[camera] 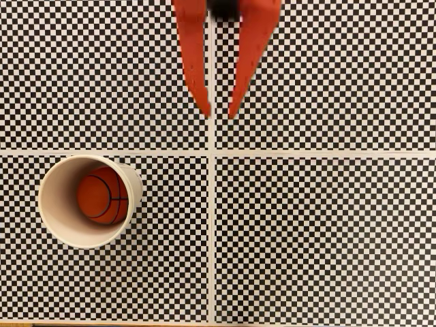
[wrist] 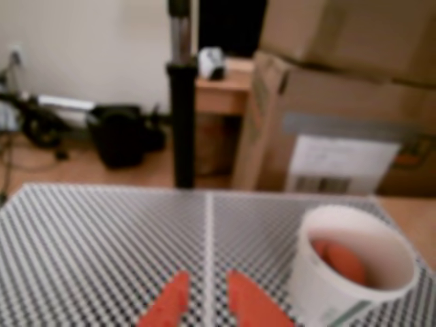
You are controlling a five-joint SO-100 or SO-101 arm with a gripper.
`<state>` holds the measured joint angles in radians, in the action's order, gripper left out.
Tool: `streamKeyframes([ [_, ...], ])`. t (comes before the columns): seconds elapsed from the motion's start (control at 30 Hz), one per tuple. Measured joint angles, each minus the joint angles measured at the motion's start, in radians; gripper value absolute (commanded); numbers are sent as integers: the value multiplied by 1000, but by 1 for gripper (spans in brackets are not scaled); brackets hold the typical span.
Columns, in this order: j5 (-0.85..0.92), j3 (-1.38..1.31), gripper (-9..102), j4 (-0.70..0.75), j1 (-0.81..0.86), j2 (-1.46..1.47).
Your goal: Grasp basketball and place into cup.
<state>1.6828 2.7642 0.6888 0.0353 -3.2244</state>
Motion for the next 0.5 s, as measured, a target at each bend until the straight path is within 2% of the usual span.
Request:
streamKeyframes([
  [0.5,25,144,0,-48,5,-57],
])
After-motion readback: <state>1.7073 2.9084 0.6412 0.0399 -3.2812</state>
